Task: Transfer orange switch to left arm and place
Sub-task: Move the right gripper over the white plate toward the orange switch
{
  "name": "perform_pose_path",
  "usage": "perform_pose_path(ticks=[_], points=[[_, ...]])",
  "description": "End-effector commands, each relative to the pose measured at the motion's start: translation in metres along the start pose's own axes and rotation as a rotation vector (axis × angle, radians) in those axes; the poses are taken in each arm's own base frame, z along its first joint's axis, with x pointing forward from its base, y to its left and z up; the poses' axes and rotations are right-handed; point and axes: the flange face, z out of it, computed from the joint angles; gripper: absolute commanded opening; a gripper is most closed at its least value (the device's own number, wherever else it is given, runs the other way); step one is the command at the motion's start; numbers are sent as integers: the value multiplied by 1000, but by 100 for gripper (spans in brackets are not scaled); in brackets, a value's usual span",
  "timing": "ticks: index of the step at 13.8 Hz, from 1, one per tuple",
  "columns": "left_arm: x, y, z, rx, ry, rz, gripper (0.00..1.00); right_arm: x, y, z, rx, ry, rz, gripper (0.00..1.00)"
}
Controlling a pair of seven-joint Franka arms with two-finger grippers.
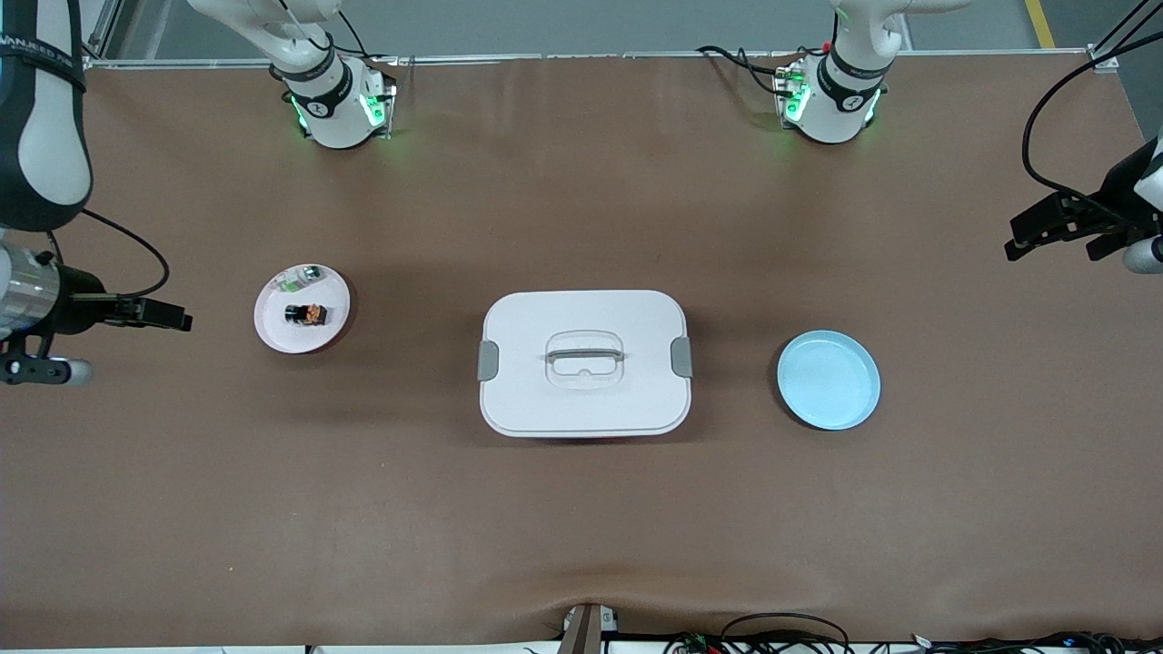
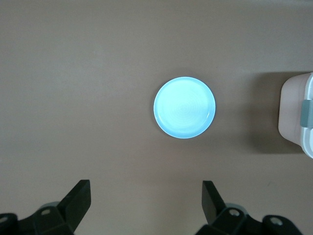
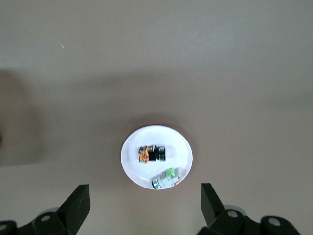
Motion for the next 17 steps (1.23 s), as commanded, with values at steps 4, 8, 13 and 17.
perform_pose_path(ticks=[4,8,13,17], points=[[2,-1,-3,16,-7,7,100,-42,-13,61,-12,-2,-22,100],[2,0,-3,17,-4,8,100,-63,-26,117,-24,18,-48,100],[2,3,-5,17,-1,13,100,-80,-20,180,-27,78,-49,100],[2,0,-5,17,-1,12,100,-80,-19,197,-52,99,-65,100]])
